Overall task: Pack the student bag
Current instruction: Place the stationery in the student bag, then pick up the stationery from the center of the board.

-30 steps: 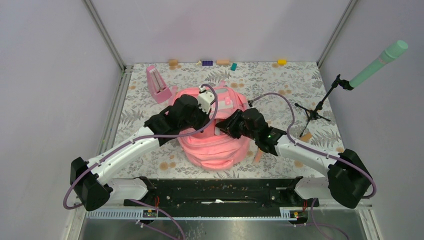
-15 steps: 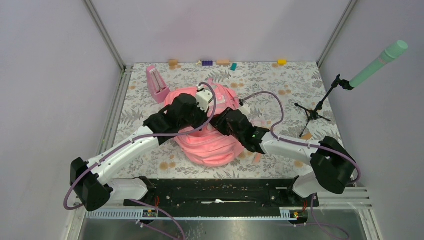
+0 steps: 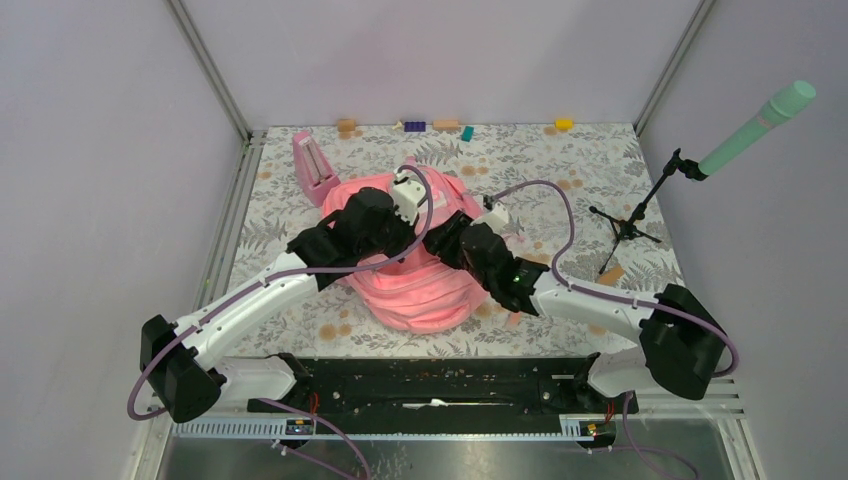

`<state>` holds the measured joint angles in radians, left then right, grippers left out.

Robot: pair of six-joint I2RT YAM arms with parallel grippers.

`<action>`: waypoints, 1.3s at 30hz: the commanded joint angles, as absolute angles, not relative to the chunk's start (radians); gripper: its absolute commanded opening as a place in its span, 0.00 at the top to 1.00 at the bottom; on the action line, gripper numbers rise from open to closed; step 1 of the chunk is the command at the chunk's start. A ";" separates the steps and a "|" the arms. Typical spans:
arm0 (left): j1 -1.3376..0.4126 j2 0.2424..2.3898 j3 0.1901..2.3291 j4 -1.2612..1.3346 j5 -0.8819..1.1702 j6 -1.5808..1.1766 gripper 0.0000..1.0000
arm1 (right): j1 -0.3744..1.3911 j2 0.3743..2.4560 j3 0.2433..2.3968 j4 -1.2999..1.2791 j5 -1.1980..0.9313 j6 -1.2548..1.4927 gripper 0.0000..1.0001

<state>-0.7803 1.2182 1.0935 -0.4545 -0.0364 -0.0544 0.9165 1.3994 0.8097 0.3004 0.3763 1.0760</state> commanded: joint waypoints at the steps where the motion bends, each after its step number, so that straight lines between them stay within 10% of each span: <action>1: -0.796 1.176 1.135 -0.391 0.007 -0.076 1.00 | 0.917 1.311 0.783 0.388 0.432 1.016 0.46; 19: -0.762 1.172 1.132 -0.385 0.017 -0.079 1.00 | 0.794 0.864 0.556 -0.224 0.304 0.787 0.45; 39: -0.756 1.178 1.129 -0.376 0.062 -0.100 1.00 | 0.737 0.901 0.452 -0.505 0.300 0.901 0.37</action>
